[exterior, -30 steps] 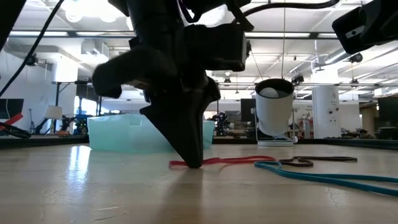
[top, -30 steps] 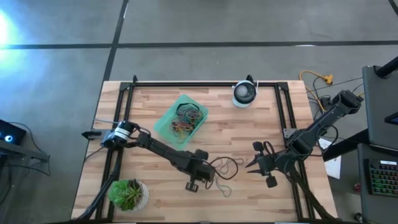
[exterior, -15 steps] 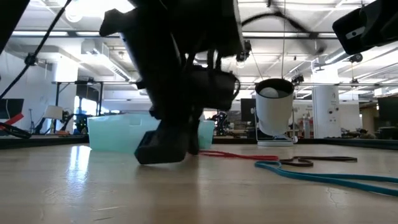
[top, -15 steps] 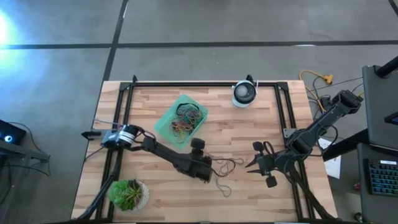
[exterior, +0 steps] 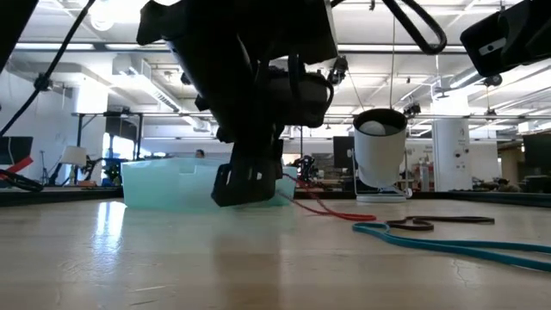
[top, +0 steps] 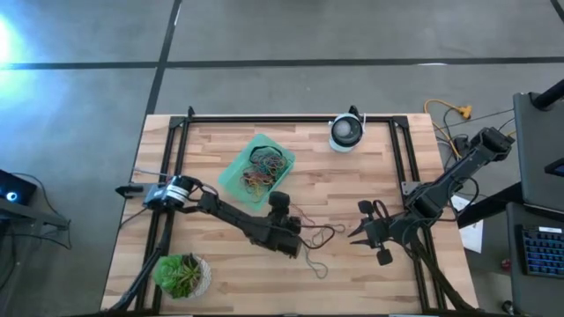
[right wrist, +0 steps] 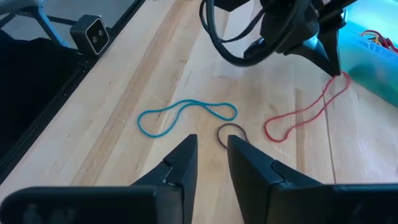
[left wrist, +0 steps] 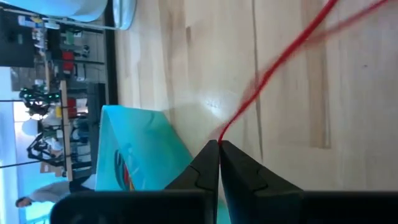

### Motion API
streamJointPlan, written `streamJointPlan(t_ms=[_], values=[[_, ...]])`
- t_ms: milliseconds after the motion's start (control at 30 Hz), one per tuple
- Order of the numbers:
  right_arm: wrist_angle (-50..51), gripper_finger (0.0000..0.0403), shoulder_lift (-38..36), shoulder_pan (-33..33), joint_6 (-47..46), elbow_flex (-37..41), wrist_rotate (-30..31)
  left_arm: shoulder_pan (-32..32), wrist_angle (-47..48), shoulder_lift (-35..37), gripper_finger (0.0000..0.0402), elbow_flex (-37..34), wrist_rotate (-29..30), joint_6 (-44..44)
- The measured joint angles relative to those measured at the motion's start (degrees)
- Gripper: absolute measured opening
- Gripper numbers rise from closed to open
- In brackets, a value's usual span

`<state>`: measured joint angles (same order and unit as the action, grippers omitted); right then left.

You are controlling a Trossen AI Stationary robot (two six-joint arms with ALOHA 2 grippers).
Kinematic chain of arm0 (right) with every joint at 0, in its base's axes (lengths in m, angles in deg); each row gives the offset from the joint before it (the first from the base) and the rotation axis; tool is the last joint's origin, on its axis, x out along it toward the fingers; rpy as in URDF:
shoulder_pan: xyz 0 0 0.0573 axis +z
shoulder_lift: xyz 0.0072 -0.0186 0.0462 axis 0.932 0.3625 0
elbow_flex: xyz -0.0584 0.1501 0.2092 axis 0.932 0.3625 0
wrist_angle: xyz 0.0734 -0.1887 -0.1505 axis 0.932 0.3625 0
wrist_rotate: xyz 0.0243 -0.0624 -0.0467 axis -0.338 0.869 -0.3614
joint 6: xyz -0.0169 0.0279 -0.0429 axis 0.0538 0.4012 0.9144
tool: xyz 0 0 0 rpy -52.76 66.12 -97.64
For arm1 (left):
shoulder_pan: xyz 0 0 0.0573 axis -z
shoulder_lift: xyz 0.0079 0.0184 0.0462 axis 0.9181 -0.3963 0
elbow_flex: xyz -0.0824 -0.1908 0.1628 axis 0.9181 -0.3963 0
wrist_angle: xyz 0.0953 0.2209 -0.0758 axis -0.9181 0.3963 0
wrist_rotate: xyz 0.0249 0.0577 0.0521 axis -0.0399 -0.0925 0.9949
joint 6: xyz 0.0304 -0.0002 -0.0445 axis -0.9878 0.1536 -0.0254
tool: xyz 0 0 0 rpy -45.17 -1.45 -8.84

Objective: Pick and place rubber bands into bin
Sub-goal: Put the red rubber band into the green bin

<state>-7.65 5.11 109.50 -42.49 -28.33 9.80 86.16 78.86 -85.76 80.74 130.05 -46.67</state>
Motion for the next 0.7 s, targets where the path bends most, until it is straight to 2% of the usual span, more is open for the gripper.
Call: streamJointPlan(t_ms=[467, 700], values=[[-0.17, 0.0082, 0.00, -0.02, 0.00, 0.04, 0.00, 0.09, -0.32, 0.27, 0.0000, 2.40, 1.40, -0.57], [-0.24, 0.0083, 0.00, -0.01, 0.00, 0.04, 0.00, 0.11, -0.65, 4.53, 0.0000, 2.19, 1.48, -1.61]])
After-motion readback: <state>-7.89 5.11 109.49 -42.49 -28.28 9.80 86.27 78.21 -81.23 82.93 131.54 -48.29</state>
